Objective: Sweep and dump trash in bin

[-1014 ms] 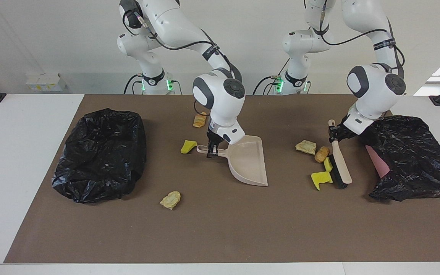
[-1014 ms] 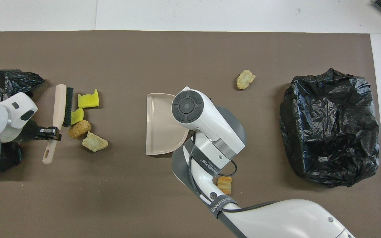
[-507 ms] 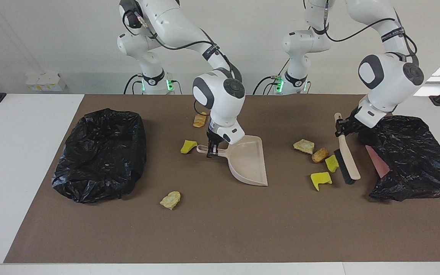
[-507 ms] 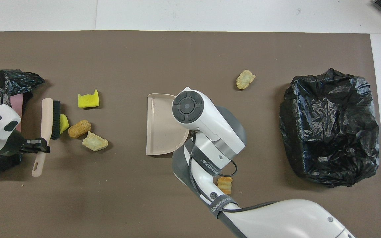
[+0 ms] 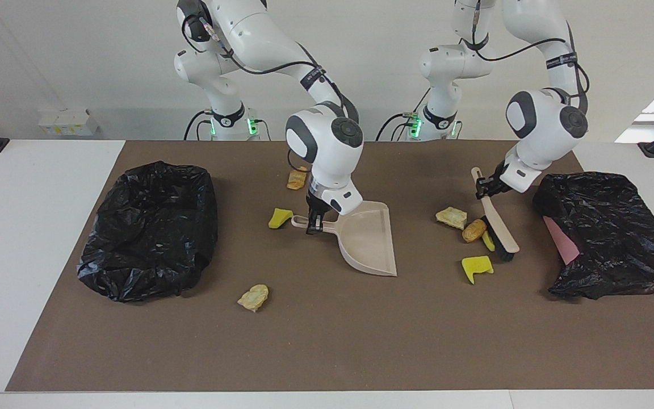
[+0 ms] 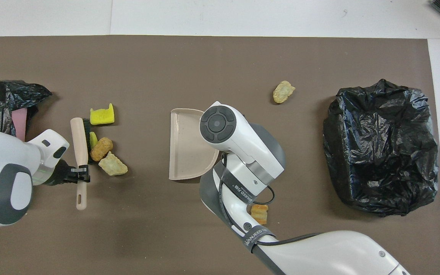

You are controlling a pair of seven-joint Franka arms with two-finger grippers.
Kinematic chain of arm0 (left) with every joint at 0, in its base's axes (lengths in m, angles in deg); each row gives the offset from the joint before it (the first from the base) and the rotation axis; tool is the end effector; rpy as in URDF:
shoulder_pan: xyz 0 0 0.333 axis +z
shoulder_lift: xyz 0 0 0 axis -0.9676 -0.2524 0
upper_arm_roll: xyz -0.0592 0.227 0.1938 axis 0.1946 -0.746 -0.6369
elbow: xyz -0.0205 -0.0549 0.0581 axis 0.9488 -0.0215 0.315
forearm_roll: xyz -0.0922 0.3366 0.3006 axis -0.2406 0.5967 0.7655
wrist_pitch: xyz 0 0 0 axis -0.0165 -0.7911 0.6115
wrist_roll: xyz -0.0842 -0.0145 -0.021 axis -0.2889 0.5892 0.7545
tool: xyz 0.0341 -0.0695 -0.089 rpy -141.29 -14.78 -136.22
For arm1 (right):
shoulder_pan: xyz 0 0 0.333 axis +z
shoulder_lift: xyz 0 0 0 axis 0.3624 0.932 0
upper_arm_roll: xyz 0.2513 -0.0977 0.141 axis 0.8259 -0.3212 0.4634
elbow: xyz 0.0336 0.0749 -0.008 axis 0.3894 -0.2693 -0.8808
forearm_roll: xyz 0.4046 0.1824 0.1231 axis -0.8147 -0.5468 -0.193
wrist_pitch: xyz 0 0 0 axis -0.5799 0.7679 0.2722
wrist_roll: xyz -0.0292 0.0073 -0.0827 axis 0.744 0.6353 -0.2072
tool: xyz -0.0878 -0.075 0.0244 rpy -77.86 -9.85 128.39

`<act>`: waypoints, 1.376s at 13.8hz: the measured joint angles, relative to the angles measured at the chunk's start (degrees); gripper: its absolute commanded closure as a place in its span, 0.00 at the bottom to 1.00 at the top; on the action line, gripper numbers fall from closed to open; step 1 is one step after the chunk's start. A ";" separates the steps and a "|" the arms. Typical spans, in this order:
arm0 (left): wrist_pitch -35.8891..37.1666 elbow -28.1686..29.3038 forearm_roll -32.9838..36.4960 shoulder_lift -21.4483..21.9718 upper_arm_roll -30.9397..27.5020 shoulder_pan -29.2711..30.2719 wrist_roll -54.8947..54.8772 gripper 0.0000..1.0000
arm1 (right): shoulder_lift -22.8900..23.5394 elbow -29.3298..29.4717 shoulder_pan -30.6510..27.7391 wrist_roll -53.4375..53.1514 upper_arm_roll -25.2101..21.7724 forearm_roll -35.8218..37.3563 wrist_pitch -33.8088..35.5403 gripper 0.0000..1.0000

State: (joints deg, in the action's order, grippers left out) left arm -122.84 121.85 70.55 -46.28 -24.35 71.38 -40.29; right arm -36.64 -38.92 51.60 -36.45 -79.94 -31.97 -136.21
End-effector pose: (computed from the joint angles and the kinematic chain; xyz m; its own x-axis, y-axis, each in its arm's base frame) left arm 0.5295 -0.0433 0.2891 0.9821 0.0741 -0.1734 0.0924 -0.9907 0.1000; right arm 0.6087 0.3828 0.3008 0.0384 0.9704 -0.2385 0.9983 -0.0267 0.0522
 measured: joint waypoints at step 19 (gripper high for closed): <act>-6.57 -9.83 -20.47 -3.91 -0.94 -20.90 7.43 1.00 | -0.60 -1.42 -0.26 0.00 -0.02 0.00 -0.45 1.00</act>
State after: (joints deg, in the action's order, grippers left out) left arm -129.41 112.03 50.08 -50.19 -25.29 50.49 -32.86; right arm -37.24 -40.34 51.34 -36.45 -79.97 -31.97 -136.66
